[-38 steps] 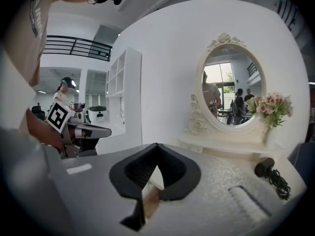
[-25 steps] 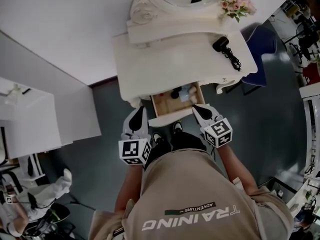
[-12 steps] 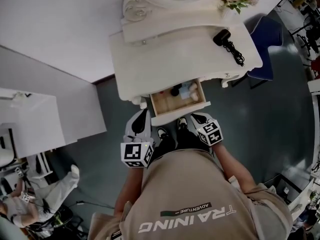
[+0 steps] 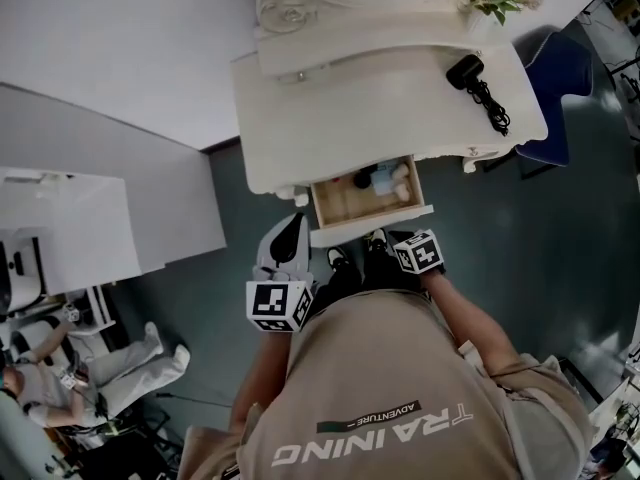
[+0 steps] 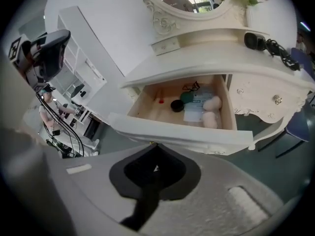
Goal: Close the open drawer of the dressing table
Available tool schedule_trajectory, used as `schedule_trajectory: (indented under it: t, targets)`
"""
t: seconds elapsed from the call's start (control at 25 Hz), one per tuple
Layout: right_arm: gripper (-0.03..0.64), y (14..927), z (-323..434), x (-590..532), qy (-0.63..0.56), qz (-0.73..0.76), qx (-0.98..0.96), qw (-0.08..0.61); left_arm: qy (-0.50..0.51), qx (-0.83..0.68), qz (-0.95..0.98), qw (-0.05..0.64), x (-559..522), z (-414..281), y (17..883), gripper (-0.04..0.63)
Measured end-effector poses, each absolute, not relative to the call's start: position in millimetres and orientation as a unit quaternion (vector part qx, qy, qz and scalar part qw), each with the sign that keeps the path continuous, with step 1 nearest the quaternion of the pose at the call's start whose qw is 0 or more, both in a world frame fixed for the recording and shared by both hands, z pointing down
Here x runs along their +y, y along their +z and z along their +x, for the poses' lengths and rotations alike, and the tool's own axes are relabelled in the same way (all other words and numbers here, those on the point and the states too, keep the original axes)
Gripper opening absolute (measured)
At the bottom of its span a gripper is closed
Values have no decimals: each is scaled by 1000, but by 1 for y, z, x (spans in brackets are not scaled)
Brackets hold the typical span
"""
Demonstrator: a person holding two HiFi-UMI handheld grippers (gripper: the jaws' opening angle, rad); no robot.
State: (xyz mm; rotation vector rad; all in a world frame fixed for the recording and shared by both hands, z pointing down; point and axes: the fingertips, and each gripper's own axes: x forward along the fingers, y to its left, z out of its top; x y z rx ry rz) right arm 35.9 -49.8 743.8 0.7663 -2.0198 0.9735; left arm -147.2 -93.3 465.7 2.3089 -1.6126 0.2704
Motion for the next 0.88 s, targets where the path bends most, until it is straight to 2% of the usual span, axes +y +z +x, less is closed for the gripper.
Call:
schedule_trajectory:
  t: [0.4, 0.88]
  targets:
    - [3, 777, 40, -60, 437, 268, -762, 395, 106, -581, 791, 159, -99, -151, 468, 18]
    - [3, 782, 53, -76, 440, 252, -760, 407, 98, -581, 788, 180, -118, -142, 475, 18]
